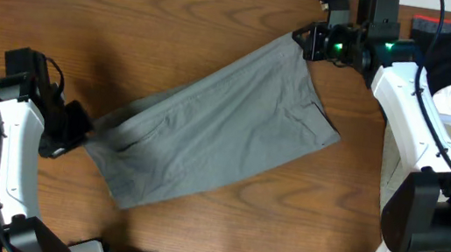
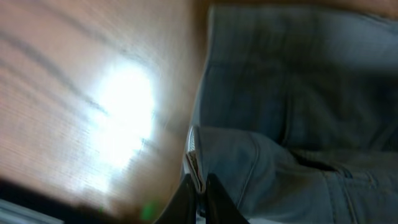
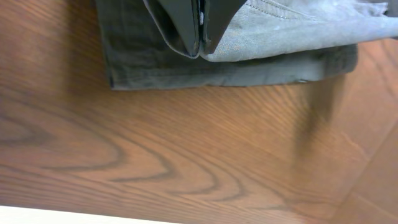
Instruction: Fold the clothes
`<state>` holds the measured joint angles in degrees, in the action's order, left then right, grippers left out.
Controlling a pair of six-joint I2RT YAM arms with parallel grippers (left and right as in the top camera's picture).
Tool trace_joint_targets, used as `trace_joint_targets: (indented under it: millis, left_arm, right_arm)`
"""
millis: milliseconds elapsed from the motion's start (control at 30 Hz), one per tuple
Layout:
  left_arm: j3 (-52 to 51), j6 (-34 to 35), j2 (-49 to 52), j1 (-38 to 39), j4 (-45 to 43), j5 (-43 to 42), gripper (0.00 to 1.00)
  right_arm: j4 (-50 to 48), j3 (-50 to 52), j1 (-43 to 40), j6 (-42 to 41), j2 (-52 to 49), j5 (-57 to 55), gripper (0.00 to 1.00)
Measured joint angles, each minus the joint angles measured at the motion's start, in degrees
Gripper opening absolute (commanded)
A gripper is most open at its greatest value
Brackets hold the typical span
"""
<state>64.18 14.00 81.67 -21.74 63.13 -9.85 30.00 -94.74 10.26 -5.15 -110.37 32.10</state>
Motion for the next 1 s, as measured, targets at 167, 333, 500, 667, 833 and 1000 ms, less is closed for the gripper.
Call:
trace_joint_targets:
  millis: [167,333,500,667,833,1000]
  left_arm:
    - [0.00,0.15,0.00,0.00,-5.18,-0.46,0.06]
    - [0.00,0.42,0.00,0.04,-8.07,-0.48,0.07]
    - [0.00,0.44,0.39,1.73,-9.29,-0.42,0.07]
    - [0.00,0.61,3.96,4.35,-9.46,0.37,0.07]
    - [0.00,0.66,8.68,5.22,-9.57,1.38,0.07]
    - [0.00,0.81,10.60,5.40,-9.68,2.21,0.07]
  right_arm:
    - [-0.24,0.00,0.44,0.02,-0.94,-3.91,0.01]
    - [-0.61,0.00,1.20,0.02,-3.56,-7.80,0.01]
    - [-0.55,0.00,1.27,0.00,-4.87,-10.58,0.01]
    - [-0.70,0.00,1.22,0.02,-4.87,-12.11,0.01]
    - [-0.68,0.00,1.22,0.02,-4.87,-13.33,0.01]
    - [-0.68,0.00,1.25,0.02,-5.05,-13.73,0.01]
